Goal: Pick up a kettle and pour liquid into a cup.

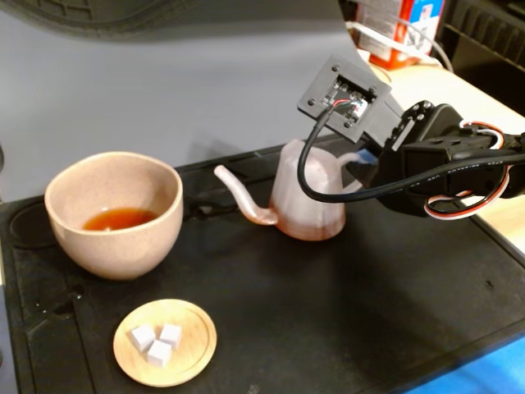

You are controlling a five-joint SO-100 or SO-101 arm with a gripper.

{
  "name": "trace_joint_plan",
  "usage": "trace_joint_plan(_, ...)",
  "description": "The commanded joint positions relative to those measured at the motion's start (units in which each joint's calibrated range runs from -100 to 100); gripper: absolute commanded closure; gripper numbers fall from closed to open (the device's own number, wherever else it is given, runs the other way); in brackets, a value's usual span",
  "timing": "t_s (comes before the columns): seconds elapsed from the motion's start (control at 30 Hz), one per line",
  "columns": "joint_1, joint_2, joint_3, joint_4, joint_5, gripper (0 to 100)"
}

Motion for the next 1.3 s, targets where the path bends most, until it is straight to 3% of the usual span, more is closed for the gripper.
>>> trace_joint_plan(0.0, -0.2, -1.0, -3.1, -0.9, 0.3, 99)
trace_joint_plan(0.07, -0.2, -0.7, -2.9, -0.9, 0.3, 96)
trace_joint_plan(0.23, -0.4, -0.6, -2.5, -0.5, 0.3, 74)
trace_joint_plan(1.27, -1.1, -2.2, 3.0, -0.1, 0.3, 75)
